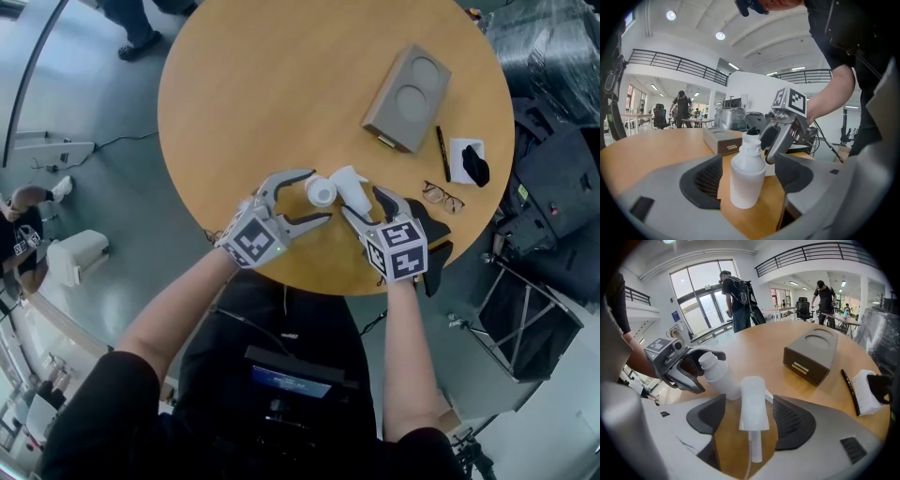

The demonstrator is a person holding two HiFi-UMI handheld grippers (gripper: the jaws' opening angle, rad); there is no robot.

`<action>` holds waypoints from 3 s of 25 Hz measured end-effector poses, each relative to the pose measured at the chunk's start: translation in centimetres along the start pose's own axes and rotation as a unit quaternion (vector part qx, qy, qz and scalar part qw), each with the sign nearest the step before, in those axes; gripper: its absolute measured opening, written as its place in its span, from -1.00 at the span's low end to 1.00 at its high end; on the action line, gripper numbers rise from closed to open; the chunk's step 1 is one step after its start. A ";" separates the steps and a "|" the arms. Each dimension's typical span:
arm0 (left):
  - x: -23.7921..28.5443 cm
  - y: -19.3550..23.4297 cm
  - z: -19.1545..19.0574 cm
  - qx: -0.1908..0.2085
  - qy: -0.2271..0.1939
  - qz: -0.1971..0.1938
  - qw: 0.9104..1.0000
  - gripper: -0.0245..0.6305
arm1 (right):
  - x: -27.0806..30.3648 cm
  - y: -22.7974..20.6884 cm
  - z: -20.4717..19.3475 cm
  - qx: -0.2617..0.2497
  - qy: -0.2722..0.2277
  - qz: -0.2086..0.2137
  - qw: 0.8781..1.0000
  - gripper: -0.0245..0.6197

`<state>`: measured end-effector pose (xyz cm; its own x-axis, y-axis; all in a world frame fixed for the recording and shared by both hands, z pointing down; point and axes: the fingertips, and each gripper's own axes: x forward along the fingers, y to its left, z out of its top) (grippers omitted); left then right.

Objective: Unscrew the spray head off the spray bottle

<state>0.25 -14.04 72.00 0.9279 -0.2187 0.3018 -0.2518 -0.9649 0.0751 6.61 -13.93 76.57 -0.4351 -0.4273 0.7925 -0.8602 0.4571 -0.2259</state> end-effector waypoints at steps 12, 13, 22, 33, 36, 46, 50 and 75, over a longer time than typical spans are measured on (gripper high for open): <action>-9.1 -4.0 12.2 -0.017 -0.002 0.012 1.000 0.15 | -13.5 9.3 7.8 -0.025 -0.154 0.063 0.986 0.12; -9.8 -4.3 13.3 -0.016 -0.003 0.010 1.000 0.12 | -14.7 10.1 8.5 -0.024 -0.168 0.068 0.983 0.12; -14.9 -7.7 22.0 -0.010 -0.028 -0.007 1.000 0.07 | -25.1 16.6 13.1 -0.056 -0.281 0.084 0.954 0.12; -19.6 -8.8 27.2 -0.031 -0.068 -0.030 0.997 -0.17 | -31.1 21.8 16.9 -0.070 -0.362 0.083 0.926 -0.02; -20.4 -9.2 28.9 -0.038 -0.090 -0.031 0.995 -0.38 | -32.5 22.4 17.5 -0.074 -0.379 0.085 0.919 -0.21; -20.2 -13.1 32.4 -0.034 -0.098 0.013 0.994 -0.90 | -38.3 22.4 17.2 -0.100 -0.417 0.102 0.898 -0.92; -19.3 -15.6 33.2 -0.043 -0.110 0.020 0.993 -0.91 | -40.3 22.2 15.8 -0.112 -0.423 0.119 0.891 -0.92; -19.9 -20.0 34.2 -0.034 -0.120 0.034 0.992 -0.91 | -43.2 24.3 13.1 -0.135 -0.428 0.144 0.882 -0.92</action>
<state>-3.78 4.60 31.94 0.9448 -0.3192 0.0744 -0.3266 -0.9363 0.1293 1.01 5.39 29.42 -0.7664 -0.6420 -0.0191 -0.6364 0.7630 -0.1133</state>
